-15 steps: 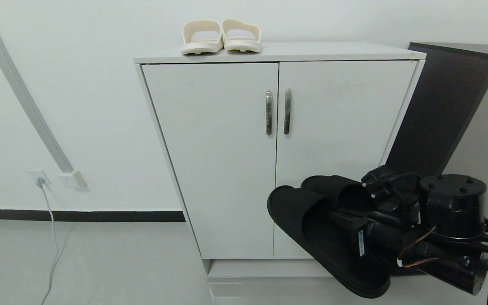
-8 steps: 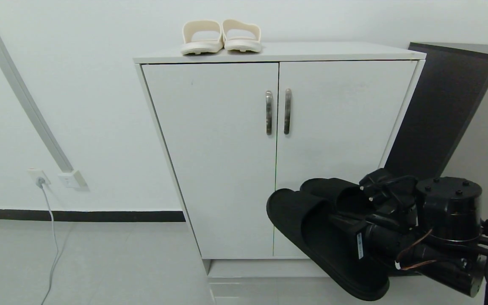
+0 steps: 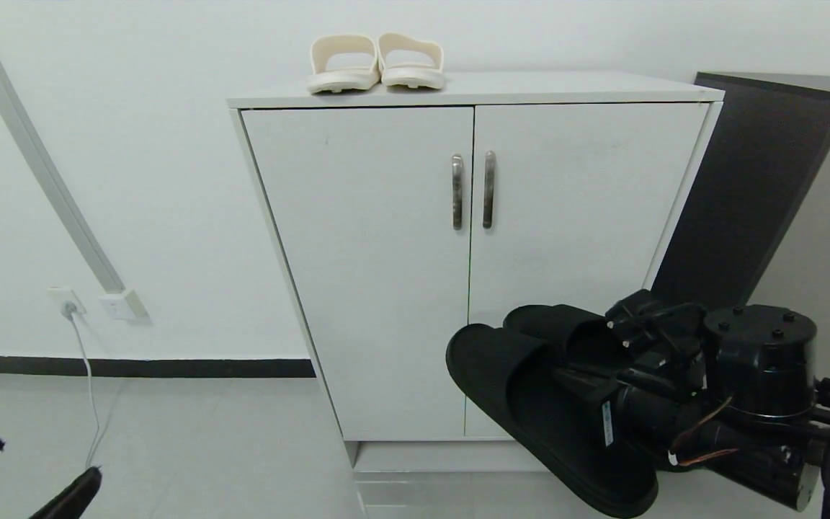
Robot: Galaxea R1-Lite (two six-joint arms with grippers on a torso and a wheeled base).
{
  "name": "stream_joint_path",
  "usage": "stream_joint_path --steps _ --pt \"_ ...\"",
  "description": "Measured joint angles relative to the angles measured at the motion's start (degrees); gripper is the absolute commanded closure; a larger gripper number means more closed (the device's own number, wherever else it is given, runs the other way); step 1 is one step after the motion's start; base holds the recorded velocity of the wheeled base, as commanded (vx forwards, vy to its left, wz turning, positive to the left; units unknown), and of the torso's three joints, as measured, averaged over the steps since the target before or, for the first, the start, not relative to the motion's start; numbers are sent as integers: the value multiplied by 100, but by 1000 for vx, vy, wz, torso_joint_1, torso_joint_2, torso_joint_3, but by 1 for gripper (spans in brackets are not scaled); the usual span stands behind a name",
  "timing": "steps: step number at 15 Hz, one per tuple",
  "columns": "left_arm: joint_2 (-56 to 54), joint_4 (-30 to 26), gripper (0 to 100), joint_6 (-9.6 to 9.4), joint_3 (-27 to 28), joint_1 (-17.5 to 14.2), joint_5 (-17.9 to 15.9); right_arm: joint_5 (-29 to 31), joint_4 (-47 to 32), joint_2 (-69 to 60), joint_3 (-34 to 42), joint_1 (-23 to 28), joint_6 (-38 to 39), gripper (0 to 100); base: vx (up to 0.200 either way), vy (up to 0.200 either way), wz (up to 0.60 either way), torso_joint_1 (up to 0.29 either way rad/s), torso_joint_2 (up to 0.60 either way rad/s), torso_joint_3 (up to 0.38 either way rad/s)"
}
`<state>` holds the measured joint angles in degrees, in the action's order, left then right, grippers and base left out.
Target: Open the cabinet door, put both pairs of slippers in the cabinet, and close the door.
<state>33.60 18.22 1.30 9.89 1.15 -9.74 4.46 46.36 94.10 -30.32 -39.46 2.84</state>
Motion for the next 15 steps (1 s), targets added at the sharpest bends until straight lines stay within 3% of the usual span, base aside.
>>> stream_joint_path --steps 3,5,7,8,15 --pt "1248 1086 0 15 144 28 -525 7 -2 2 9 -33 -2 100 0 0 0 0 0 0" --pt "1946 1393 0 182 425 168 -670 7 -2 5 9 -45 -5 100 0 0 0 0 0 0" --pt "2541 1634 0 652 844 612 -723 7 -2 9 2 -65 -2 100 0 0 0 0 0 0" --pt "2800 1735 0 762 1042 811 -725 13 -5 9 6 -69 -2 100 0 0 0 0 0 0" --pt "4693 2075 0 870 2895 2118 -578 21 -7 30 52 -78 16 100 0 0 0 0 0 0"
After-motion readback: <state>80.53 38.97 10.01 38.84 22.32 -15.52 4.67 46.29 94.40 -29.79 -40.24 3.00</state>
